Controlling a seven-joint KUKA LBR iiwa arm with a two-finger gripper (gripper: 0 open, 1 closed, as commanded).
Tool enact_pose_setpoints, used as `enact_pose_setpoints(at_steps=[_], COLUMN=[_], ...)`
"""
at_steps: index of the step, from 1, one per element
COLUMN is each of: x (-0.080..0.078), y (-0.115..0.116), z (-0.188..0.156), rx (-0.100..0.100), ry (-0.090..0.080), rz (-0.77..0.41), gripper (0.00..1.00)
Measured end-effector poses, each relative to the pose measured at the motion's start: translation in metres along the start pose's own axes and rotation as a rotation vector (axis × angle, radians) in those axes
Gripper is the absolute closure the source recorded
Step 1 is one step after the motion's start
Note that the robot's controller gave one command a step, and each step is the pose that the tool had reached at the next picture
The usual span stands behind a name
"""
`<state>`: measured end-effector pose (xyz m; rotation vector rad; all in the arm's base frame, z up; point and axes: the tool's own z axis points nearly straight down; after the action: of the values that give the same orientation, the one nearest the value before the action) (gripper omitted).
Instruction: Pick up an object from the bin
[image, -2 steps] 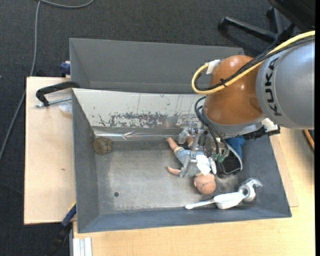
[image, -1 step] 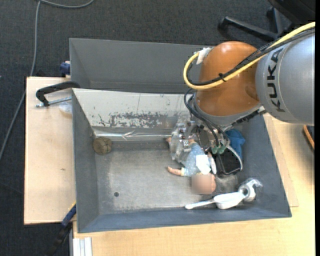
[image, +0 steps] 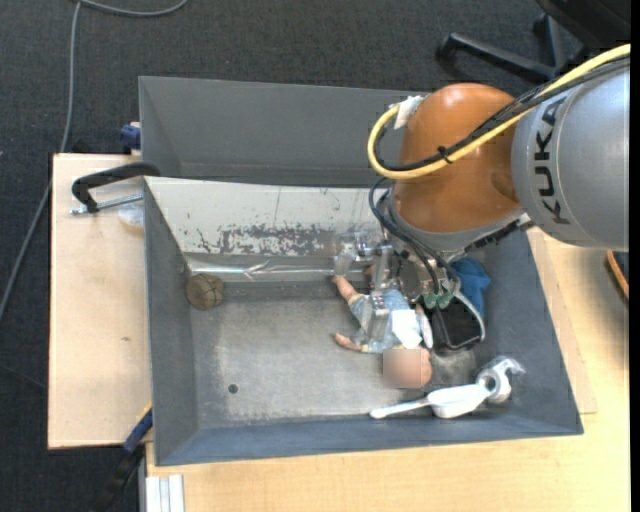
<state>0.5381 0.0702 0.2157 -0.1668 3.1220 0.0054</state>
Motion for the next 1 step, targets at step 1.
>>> enact_pose_setpoints(at_steps=[1], x=[0.0], y=[-0.0001], z=[0.0], rx=[0.0], ry=[0.0], rz=[0.0], gripper=[0.0])
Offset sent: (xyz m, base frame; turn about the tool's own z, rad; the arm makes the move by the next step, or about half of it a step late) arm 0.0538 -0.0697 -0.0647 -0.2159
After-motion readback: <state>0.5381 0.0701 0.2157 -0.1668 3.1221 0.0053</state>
